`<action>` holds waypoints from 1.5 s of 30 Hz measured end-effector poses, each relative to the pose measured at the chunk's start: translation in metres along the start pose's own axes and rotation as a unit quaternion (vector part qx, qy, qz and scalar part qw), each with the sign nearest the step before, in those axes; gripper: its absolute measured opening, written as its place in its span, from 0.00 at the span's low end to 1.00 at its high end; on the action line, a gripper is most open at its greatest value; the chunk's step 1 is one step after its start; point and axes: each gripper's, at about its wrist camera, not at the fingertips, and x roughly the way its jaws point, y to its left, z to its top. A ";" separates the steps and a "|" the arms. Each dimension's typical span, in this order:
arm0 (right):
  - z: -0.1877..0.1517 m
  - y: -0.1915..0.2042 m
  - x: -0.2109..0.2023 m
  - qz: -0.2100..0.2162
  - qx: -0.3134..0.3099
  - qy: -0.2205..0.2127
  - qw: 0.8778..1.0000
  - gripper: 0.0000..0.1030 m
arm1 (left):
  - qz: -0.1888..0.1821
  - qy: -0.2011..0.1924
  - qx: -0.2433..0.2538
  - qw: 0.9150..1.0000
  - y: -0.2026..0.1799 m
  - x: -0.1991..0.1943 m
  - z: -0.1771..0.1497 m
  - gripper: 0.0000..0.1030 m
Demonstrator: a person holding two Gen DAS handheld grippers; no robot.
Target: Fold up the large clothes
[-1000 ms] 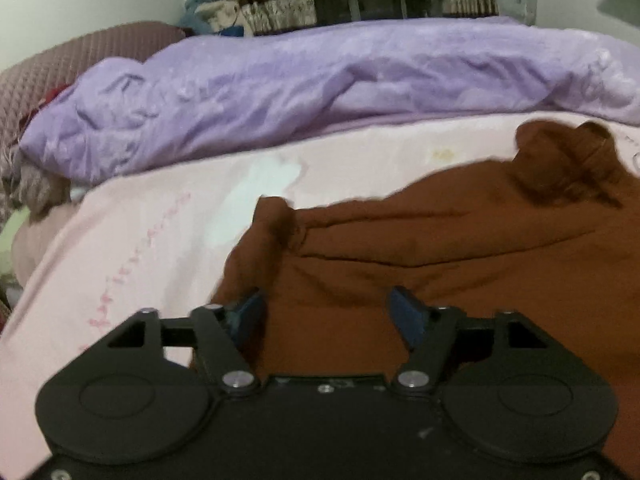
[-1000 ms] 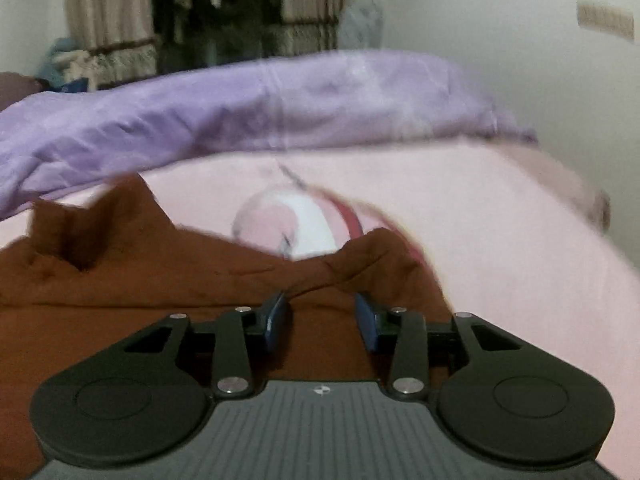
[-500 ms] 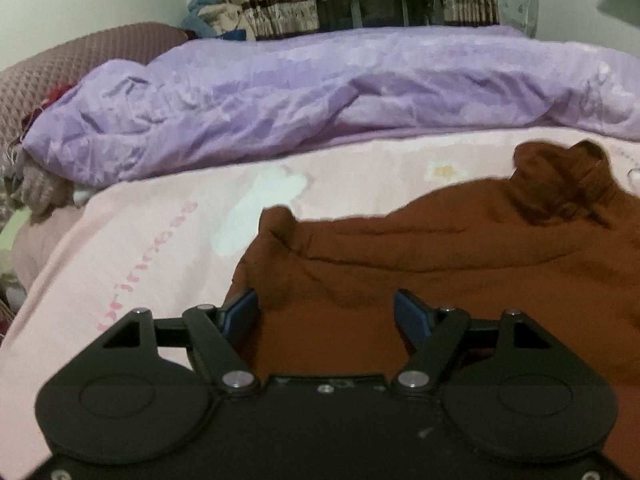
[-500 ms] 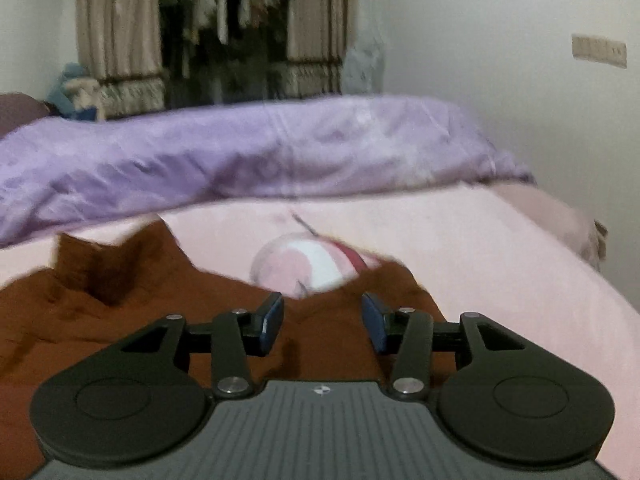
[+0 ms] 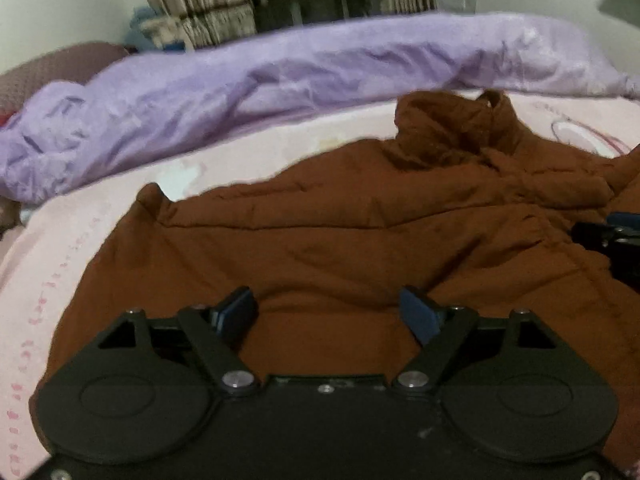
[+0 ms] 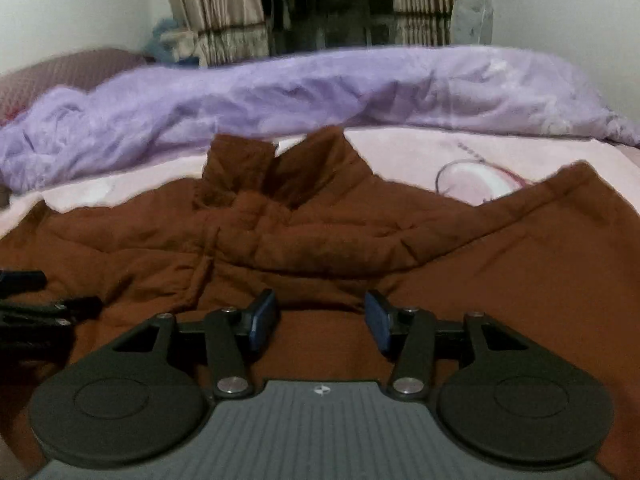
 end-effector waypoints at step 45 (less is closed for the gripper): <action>-0.054 -0.153 -0.063 -0.032 0.388 -0.006 0.921 0.70 | 0.010 0.037 0.005 0.999 0.028 -0.075 -0.048 0.85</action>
